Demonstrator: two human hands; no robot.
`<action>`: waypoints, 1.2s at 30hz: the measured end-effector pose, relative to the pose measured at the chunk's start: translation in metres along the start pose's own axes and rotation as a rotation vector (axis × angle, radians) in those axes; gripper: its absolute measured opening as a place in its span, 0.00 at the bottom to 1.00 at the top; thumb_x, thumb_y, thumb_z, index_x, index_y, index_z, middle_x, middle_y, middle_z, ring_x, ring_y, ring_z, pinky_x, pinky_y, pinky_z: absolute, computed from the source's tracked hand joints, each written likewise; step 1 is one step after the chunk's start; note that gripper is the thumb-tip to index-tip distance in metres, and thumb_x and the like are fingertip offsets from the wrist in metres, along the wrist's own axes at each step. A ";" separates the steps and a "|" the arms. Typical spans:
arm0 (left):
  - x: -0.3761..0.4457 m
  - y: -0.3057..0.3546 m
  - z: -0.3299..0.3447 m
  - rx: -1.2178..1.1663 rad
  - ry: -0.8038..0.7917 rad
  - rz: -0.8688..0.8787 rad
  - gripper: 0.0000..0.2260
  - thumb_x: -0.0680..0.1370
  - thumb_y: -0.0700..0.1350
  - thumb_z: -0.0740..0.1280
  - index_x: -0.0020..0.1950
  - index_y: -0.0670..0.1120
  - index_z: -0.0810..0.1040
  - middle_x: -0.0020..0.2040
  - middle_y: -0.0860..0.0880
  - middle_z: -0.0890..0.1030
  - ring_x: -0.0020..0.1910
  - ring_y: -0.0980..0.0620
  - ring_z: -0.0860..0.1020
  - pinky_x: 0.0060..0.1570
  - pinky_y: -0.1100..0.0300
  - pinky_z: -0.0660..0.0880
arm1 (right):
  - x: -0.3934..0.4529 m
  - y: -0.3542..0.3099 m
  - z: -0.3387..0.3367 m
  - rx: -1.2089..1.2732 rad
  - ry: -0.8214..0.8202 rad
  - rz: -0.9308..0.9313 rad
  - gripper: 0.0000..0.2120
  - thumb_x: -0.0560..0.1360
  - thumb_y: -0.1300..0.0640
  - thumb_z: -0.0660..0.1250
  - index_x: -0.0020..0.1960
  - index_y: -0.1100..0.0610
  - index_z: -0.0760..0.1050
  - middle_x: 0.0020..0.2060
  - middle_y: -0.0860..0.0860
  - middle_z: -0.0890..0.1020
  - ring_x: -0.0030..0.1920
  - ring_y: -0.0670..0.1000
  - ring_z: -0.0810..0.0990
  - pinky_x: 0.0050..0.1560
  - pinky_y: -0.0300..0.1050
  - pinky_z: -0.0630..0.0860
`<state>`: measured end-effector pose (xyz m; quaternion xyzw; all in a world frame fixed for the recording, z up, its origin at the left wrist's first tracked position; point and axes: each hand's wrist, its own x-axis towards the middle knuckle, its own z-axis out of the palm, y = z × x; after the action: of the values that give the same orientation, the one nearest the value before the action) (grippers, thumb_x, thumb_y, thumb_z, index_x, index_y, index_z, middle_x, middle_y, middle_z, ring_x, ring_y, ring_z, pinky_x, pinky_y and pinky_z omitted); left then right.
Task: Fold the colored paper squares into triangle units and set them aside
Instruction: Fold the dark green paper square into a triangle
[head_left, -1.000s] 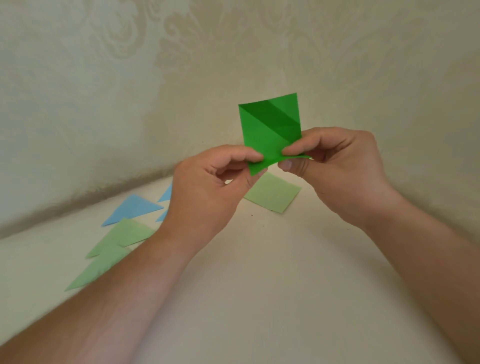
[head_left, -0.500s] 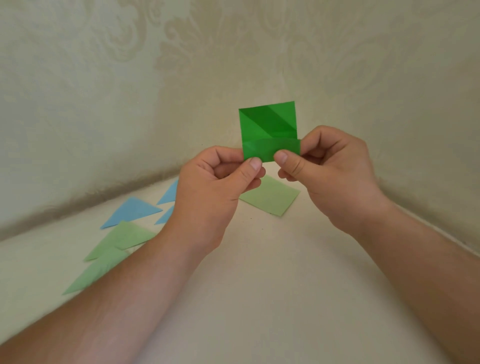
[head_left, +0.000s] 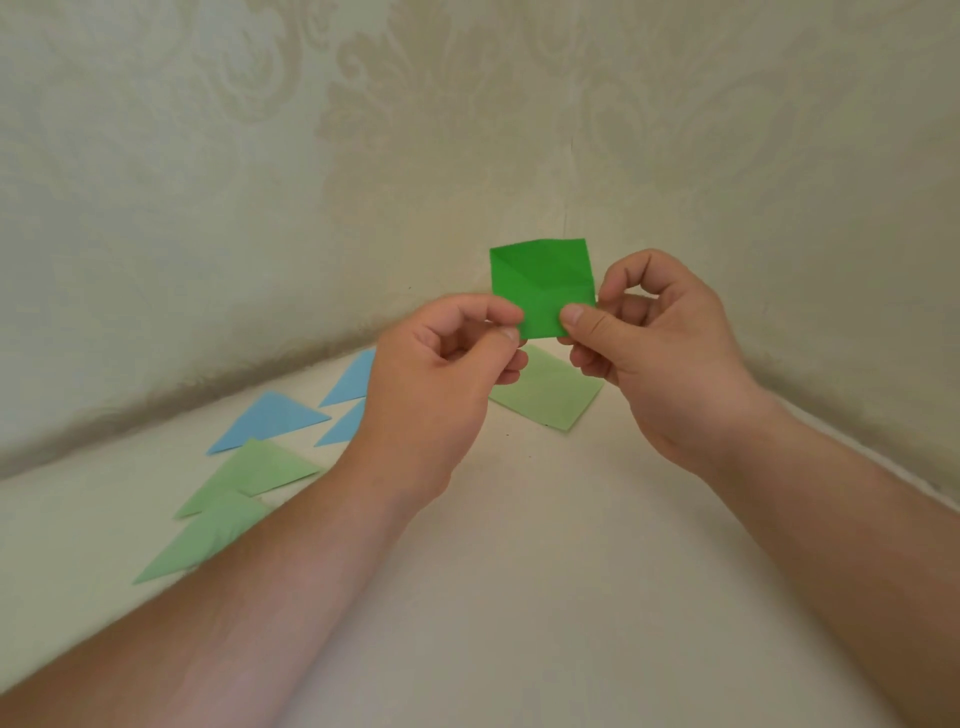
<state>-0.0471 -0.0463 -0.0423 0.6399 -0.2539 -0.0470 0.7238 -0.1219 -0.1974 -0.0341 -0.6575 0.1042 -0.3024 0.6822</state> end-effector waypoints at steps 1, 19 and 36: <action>0.000 -0.001 0.000 0.049 -0.001 0.026 0.10 0.79 0.34 0.70 0.46 0.49 0.84 0.37 0.50 0.85 0.38 0.53 0.84 0.46 0.58 0.82 | 0.000 0.000 -0.001 -0.002 -0.003 -0.005 0.13 0.78 0.69 0.70 0.45 0.55 0.70 0.31 0.53 0.82 0.32 0.52 0.79 0.37 0.46 0.76; 0.006 -0.002 -0.019 0.659 -0.074 0.414 0.04 0.78 0.47 0.73 0.47 0.57 0.85 0.46 0.61 0.83 0.52 0.58 0.78 0.48 0.67 0.70 | 0.005 0.002 -0.014 -0.442 -0.175 0.023 0.06 0.79 0.50 0.71 0.45 0.49 0.84 0.38 0.57 0.77 0.36 0.49 0.75 0.42 0.48 0.73; 0.007 -0.004 -0.018 0.845 -0.198 0.595 0.03 0.77 0.48 0.69 0.44 0.53 0.81 0.42 0.60 0.81 0.46 0.57 0.75 0.49 0.61 0.71 | -0.007 -0.001 -0.008 -0.650 -0.261 -0.398 0.06 0.74 0.64 0.73 0.40 0.55 0.84 0.42 0.47 0.79 0.33 0.39 0.76 0.30 0.29 0.64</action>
<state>-0.0325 -0.0329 -0.0446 0.7688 -0.4884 0.2068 0.3573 -0.1324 -0.2004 -0.0364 -0.8792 -0.0223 -0.2937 0.3744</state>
